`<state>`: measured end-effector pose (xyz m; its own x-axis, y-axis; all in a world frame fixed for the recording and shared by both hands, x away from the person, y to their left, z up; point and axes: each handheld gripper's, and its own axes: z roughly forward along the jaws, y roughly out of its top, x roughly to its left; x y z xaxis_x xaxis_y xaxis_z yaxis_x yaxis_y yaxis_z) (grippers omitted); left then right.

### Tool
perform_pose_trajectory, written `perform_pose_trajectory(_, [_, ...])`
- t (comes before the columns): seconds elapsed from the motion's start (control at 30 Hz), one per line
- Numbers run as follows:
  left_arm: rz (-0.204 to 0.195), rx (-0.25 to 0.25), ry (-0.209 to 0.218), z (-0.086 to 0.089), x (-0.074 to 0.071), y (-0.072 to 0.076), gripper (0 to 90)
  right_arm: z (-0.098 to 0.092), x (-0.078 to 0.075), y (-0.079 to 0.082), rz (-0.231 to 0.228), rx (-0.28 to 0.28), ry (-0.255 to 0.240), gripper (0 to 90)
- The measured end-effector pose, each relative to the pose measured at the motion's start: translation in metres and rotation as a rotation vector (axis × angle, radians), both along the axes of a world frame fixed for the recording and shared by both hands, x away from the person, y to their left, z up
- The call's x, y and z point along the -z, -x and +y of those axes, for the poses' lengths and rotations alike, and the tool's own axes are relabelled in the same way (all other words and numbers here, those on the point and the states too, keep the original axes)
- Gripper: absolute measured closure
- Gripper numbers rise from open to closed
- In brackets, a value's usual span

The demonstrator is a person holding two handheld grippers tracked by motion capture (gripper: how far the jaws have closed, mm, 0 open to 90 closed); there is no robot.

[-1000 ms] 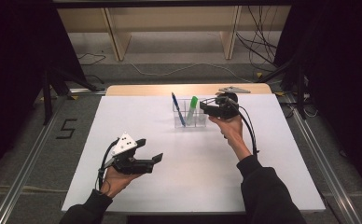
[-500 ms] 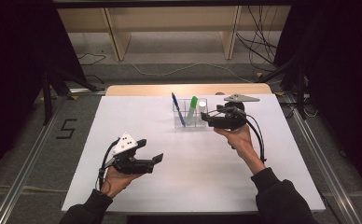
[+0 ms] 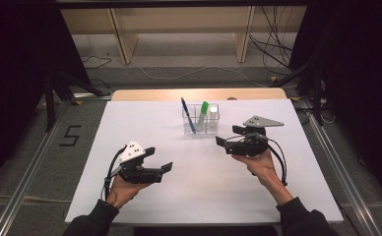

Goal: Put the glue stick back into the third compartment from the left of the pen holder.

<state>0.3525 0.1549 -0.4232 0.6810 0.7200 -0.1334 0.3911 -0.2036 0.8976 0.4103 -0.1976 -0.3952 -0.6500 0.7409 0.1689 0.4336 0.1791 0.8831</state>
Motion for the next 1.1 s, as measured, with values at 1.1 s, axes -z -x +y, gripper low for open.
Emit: perform_pose_trajectory(1.1, [0.007,0.021,0.005,-0.003,0.000,0.007,15.1,-0.039,0.028,0.082,-0.064,-0.032,-0.051,18.7])
